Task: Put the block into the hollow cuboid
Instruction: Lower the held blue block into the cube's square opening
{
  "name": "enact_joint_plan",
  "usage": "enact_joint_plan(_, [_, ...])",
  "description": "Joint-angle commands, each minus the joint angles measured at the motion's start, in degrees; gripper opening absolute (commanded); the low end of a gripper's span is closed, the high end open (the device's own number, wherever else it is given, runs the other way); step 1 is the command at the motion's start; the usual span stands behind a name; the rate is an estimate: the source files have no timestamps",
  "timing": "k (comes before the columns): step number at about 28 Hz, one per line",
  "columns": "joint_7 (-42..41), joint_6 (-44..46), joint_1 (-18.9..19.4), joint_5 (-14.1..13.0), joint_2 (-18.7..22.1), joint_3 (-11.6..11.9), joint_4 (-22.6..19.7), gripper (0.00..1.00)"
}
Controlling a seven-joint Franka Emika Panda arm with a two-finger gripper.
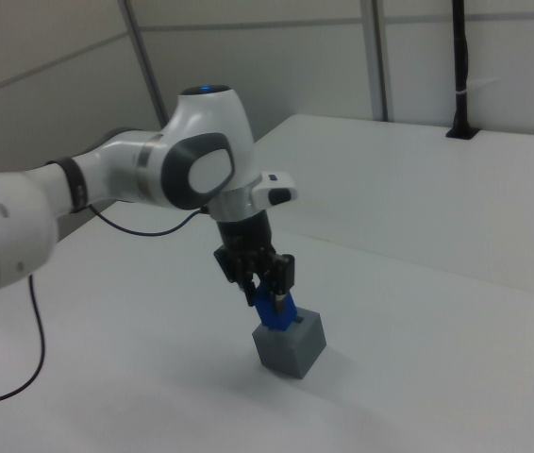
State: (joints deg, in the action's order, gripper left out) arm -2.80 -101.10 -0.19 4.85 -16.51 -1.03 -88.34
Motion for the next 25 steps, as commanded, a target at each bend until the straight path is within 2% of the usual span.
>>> enact_joint_plan(1, [-0.7, 1.2, 0.8, -0.6, -6.4, 0.6, 6.8, 0.23])
enact_joint_plan(7, [-0.4, -1.8, 1.7, -0.8, -8.4, 0.2, 6.7, 0.23])
enact_joint_plan(12, [0.4, -3.2, 1.7, -0.8, -8.7, -0.1, 6.6, 0.23])
enact_joint_plan(15, [0.5, -4.2, 1.6, -0.7, -8.8, -1.4, 6.3, 0.23])
enact_joint_plan(25, [2.6, -4.0, 1.8, -0.7, -9.1, -1.8, 5.9, 0.24])
